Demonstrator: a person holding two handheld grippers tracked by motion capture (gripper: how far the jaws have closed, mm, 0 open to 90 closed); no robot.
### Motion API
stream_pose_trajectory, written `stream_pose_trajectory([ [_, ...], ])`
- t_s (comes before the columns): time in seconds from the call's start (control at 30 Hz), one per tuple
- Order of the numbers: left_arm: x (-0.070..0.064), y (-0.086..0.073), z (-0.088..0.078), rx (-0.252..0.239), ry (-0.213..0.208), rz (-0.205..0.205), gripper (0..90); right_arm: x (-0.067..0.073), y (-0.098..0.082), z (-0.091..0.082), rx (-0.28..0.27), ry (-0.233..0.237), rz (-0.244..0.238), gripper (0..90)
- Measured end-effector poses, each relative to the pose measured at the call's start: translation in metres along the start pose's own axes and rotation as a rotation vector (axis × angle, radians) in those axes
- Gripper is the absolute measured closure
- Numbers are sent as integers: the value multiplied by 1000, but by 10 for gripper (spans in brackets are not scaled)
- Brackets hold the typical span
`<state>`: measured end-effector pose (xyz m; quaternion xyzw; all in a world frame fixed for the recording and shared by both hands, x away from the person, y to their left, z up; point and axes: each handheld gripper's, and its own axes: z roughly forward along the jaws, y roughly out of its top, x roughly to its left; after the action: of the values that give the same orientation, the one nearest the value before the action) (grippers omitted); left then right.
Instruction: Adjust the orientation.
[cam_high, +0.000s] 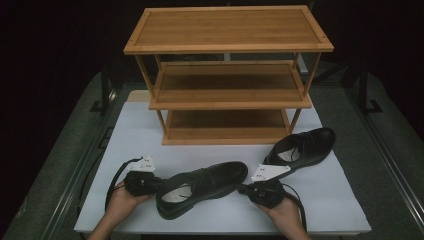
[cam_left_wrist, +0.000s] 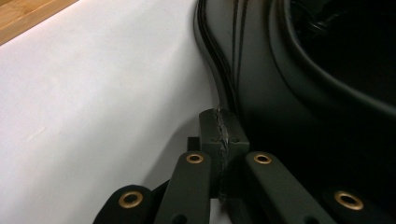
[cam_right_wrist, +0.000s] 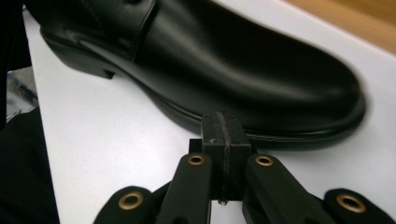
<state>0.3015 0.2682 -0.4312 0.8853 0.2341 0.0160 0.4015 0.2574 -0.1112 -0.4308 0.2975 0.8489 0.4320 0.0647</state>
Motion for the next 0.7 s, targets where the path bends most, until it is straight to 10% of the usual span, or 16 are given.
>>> stream_pose_trajectory([
  [0.7,-9,2,7,-8,-60,12,900,-14,18,29,1,-45,-7,898],
])
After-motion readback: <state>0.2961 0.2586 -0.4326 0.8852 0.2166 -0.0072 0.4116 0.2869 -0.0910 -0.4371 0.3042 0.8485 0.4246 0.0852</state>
